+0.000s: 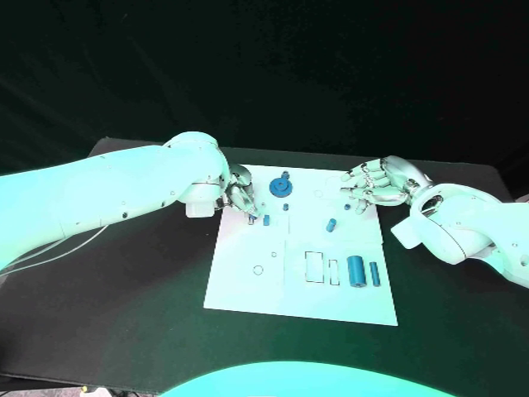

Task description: Assemble the parts on the task board

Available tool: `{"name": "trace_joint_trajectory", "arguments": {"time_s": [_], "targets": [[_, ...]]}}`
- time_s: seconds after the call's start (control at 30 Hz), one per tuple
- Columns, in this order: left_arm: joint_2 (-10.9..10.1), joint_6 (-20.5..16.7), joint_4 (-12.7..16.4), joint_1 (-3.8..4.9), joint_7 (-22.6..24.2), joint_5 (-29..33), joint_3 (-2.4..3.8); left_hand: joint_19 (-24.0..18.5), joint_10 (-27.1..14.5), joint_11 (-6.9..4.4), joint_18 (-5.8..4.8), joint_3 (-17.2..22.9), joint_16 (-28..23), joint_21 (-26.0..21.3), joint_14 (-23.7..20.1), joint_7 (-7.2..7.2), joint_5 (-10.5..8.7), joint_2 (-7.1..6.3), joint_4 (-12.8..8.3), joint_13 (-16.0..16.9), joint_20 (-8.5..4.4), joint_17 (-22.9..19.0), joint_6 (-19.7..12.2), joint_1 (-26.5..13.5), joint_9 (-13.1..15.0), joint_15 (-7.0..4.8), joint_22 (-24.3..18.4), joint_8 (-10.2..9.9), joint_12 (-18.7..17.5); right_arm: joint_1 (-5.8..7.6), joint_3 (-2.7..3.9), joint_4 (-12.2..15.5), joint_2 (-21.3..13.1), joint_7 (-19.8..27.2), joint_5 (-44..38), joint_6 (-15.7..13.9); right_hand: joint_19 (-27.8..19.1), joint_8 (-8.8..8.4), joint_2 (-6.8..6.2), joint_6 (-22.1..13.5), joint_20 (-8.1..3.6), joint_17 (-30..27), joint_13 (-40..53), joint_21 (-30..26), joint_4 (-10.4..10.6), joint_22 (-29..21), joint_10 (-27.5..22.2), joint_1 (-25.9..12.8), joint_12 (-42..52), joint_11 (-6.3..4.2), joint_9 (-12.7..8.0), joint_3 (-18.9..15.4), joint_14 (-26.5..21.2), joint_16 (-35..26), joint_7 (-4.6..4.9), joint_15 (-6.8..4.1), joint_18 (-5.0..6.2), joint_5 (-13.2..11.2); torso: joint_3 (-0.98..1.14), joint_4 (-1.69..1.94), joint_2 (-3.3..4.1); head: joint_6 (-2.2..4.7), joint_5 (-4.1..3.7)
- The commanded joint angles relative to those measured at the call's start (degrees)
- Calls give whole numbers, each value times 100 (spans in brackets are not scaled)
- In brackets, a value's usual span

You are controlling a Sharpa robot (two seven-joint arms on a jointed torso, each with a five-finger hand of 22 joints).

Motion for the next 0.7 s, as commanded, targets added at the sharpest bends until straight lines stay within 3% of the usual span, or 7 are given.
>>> {"name": "trace_joint_trajectory", "arguments": {"time_s": [0.03, 0.7], "targets": [[18, 257, -6, 11, 74, -156, -6, 13, 47, 3, 68, 798, 19, 33, 597, -36, 20, 19, -841, -4, 13, 1510, -10, -8, 5, 2, 318, 13, 15, -3, 1, -1, 9, 82, -9, 60, -23, 28, -12, -35, 13, -8, -6, 7, 39, -5, 26, -54, -24, 19, -9, -2, 29, -29, -9, 13, 15, 32, 4, -1, -1, -6, 7], [20, 306, -46, 7, 121, -181, -40, 18, 50, 4, 66, 808, 19, 39, 597, -36, 20, 17, -853, 2, 13, 1510, -6, -13, 5, 2, 328, 15, 19, -4, 1, -16, 25, 85, -5, 69, -23, 28, -12, -35, 13, -8, -6, 7, 39, -5, 26, -54, -24, 19, -9, -2, 29, -29, -9, 13, 15, 32, 4, -4, -2, -11, 16]]}}
